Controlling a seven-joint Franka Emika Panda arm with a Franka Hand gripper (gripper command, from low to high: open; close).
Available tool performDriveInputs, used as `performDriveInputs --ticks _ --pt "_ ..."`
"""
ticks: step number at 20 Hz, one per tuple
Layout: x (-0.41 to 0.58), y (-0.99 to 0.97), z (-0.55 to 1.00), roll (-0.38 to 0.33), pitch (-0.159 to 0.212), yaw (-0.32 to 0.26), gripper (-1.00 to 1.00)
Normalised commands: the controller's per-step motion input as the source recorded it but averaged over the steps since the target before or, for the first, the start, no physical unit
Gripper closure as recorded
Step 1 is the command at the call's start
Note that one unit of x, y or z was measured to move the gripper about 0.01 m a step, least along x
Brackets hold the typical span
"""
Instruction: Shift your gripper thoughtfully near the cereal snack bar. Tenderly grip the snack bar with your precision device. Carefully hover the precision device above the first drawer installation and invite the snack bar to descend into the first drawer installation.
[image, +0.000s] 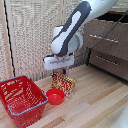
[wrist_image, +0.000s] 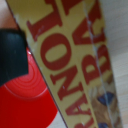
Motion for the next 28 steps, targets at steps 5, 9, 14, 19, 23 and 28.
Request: performDriveInputs --ticks 5,9,14,19,23,28 --pt "-0.011 0.12 -0.25 -0.020 0.004 0.042 -1.00" --pt "0.000 0.05 -0.18 -0.005 0.027 0.026 -1.00" --pt "0.000 0.07 -0.07 -0.040 0.070 0.000 1.00" --pt "0.003 0.05 0.00 -0.012 0.003 0.002 1.00" --pt "0.011 0.03 0.00 -0.015 0.000 0.000 1.00" --pt "0.123 0.00 0.15 -0.006 0.071 0.007 1.00"
